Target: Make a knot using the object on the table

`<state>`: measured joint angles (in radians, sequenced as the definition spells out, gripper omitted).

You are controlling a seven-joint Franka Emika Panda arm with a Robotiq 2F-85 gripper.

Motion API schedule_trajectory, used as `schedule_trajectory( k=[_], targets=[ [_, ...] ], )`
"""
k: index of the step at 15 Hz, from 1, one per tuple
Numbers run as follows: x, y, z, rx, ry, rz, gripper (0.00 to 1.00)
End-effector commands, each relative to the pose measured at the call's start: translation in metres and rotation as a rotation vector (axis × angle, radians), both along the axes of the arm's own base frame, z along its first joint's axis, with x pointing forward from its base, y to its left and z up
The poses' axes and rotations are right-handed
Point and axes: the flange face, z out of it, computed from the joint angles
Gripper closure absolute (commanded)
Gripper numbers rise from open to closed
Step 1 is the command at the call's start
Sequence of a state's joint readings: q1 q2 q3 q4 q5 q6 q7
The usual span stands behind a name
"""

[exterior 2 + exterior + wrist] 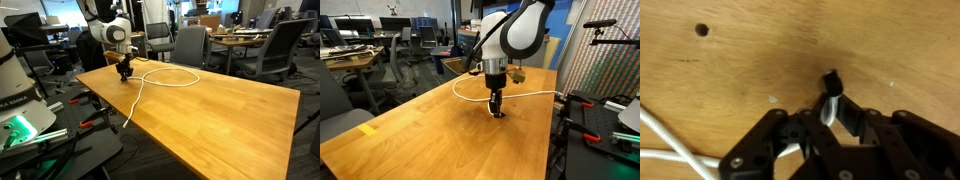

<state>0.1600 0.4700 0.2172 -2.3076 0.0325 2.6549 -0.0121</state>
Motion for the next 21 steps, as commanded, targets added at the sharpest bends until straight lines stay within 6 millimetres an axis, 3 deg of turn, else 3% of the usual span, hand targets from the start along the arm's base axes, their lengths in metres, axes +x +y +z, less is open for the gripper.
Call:
schedule_trajectory(
  k=[1, 3, 5, 11, 13, 16, 18, 21],
  targets=[
    [-0.015, 0.003, -0.001, 0.014, 0.035, -0.013, 1.00],
    [-0.013, 0.005, 0.008, 0.013, 0.018, -0.003, 0.97],
    [-0.012, 0.012, 0.032, 0.000, -0.022, 0.033, 0.97],
    [-0.002, 0.038, 0.164, -0.121, -0.308, 0.208, 0.97],
    [0.003, 0.038, 0.217, -0.192, -0.400, 0.242, 0.97],
    [0.014, 0.018, 0.287, -0.291, -0.544, 0.238, 0.97],
    [0.026, -0.001, 0.297, -0.339, -0.588, 0.246, 0.97],
    [0.045, -0.029, 0.241, -0.303, -0.458, 0.294, 0.97]
  ],
)
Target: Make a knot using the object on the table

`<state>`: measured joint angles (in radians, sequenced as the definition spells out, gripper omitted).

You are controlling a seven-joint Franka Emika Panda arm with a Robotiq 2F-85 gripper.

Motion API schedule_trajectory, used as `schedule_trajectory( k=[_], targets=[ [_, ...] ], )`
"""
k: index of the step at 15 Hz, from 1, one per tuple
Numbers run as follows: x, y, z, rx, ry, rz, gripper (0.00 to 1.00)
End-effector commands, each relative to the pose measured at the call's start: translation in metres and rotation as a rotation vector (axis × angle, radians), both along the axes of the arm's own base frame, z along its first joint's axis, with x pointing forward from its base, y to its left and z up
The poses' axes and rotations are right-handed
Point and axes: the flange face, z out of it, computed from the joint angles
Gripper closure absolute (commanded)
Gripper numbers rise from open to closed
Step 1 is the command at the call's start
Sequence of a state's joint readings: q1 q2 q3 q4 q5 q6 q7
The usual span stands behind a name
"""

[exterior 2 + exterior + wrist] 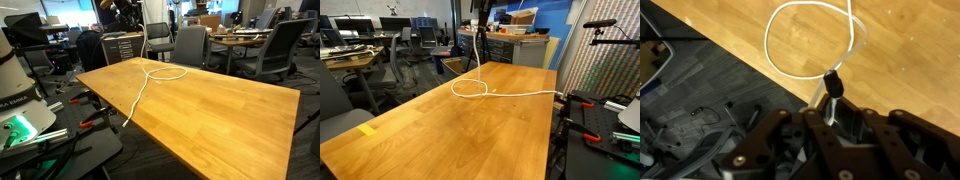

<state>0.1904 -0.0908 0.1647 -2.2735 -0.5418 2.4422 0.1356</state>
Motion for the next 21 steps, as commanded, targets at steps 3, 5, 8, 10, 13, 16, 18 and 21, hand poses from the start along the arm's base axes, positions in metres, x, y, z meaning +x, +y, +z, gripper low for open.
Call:
schedule_trajectory(
  k=[3, 5, 8, 10, 13, 16, 18, 21],
  targets=[
    [0.041, -0.040, -0.102, 0.074, 0.247, 0.057, 0.97],
    [0.059, -0.056, -0.131, 0.070, 0.340, 0.083, 0.97],
    [0.091, -0.084, -0.148, 0.048, 0.387, 0.107, 0.97],
    [0.113, -0.099, -0.145, 0.052, 0.365, 0.112, 0.97],
    [0.144, -0.115, -0.133, 0.079, 0.317, 0.112, 0.97],
    [0.165, -0.122, -0.126, 0.097, 0.288, 0.112, 0.97],
    [0.176, -0.124, -0.124, 0.104, 0.279, 0.109, 0.92],
    [0.184, -0.122, -0.124, 0.117, 0.264, 0.096, 0.59]
  ],
)
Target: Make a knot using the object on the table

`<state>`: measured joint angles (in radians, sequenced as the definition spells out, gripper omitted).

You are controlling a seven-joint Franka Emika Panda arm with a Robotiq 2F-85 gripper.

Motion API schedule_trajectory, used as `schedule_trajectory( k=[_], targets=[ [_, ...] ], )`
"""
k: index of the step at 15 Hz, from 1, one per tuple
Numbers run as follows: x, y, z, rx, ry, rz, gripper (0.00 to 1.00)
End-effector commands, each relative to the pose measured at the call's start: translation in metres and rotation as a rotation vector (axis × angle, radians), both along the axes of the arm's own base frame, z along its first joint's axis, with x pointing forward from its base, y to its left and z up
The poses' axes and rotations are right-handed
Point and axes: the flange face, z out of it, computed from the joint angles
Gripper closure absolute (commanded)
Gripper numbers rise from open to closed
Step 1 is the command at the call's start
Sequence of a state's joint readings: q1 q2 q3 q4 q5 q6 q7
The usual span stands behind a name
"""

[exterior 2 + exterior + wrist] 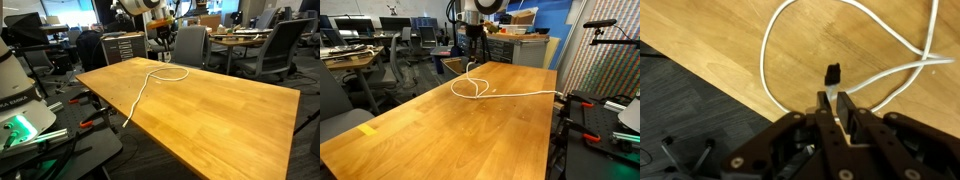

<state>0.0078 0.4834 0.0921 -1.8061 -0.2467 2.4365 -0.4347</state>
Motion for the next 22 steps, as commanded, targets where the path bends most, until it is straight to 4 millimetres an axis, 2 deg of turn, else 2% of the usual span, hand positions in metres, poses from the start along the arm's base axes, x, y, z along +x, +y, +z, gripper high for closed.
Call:
schedule_trajectory(
  k=[1, 5, 7, 8, 9, 10, 11, 15, 16, 18, 22],
  targets=[
    [0.017, 0.003, 0.006, 0.027, -0.008, -0.006, 0.50],
    [0.005, 0.008, 0.004, 0.022, -0.008, -0.037, 0.20],
    [-0.003, 0.003, -0.004, 0.017, 0.012, -0.074, 0.05],
    [-0.010, -0.003, -0.010, 0.033, 0.024, -0.111, 0.00],
    [-0.016, -0.006, -0.015, 0.056, 0.046, -0.149, 0.00],
    [-0.027, 0.002, -0.019, 0.116, 0.135, -0.136, 0.00],
    [-0.009, -0.001, -0.025, 0.055, 0.065, -0.117, 0.00],
    [-0.012, -0.001, -0.031, 0.059, 0.085, -0.120, 0.00],
    [-0.006, -0.007, -0.033, -0.011, 0.026, -0.120, 0.00],
    [0.005, -0.036, -0.036, -0.055, -0.037, -0.204, 0.00],
    [0.017, -0.126, -0.050, -0.036, -0.065, -0.440, 0.00]
  ],
)
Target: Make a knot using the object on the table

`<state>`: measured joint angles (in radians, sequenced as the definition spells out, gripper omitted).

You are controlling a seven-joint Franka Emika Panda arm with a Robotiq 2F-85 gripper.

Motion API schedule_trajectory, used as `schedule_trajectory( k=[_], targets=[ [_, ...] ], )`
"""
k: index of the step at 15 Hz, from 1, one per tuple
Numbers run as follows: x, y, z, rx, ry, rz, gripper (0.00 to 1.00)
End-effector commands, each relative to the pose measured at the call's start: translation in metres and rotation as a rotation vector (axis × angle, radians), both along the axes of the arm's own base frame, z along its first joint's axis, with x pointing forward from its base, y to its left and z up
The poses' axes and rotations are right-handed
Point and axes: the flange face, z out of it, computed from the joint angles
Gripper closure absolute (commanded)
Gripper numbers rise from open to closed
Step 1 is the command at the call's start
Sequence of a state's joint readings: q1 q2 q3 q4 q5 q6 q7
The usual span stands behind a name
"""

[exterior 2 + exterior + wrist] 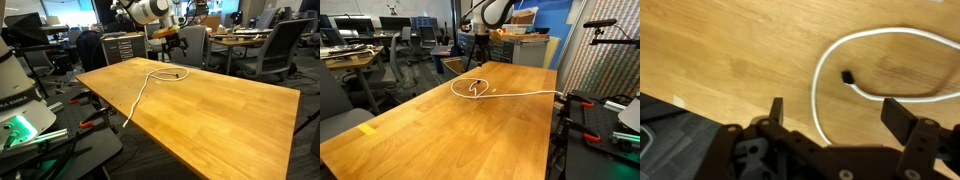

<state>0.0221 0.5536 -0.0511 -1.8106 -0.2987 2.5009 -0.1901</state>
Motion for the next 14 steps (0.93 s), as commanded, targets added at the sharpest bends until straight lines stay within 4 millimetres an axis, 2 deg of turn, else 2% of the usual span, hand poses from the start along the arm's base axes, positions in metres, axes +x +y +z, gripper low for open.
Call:
schedule_trajectory(
  k=[1, 4, 6, 9, 14],
  targets=[
    [0.015, -0.068, -0.014, 0.040, -0.035, -0.194, 0.00],
    [0.022, -0.106, -0.032, 0.088, -0.084, -0.341, 0.00],
    [0.027, -0.114, -0.043, 0.120, -0.103, -0.401, 0.00],
    [0.041, -0.103, -0.053, 0.120, -0.137, -0.398, 0.00],
    [0.060, -0.058, -0.071, 0.083, -0.111, -0.288, 0.00]
  ],
)
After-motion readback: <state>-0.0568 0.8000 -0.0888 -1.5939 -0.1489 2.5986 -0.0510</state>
